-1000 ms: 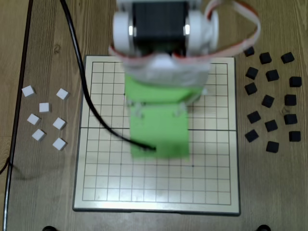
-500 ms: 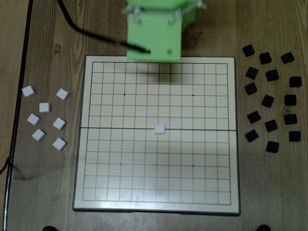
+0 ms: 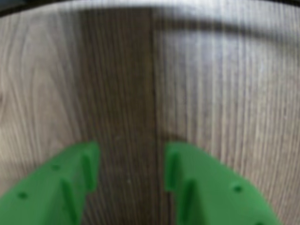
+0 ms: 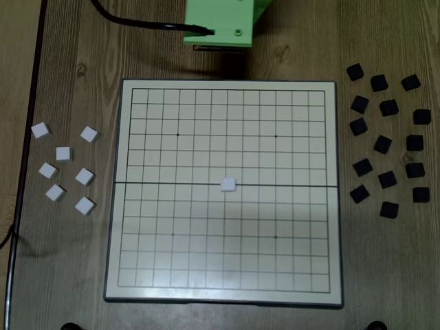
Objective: Grasp a White stone and put it on the board on position (0,0).
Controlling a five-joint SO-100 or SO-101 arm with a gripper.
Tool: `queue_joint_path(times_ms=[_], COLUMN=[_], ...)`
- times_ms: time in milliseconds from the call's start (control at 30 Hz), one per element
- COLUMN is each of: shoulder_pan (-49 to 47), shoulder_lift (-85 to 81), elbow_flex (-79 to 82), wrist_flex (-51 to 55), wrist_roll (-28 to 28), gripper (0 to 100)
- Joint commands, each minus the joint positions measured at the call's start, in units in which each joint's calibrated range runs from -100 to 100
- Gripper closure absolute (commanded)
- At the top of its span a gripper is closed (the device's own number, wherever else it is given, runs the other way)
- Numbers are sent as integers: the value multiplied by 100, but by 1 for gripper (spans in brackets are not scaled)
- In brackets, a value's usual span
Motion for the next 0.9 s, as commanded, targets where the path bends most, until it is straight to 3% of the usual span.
queue_joint_path(times_ms=[0, 333, 600, 867], shoulder_pan=[-69, 240, 331, 368], shoulder_lift=[-438, -1295, -1396, -1532], elbow_flex=[337, 1448, 1457, 1457], wrist_flex=[-111, -194, 211, 583], wrist_roll=[-29, 195, 689, 840], gripper=[90, 93, 94, 94])
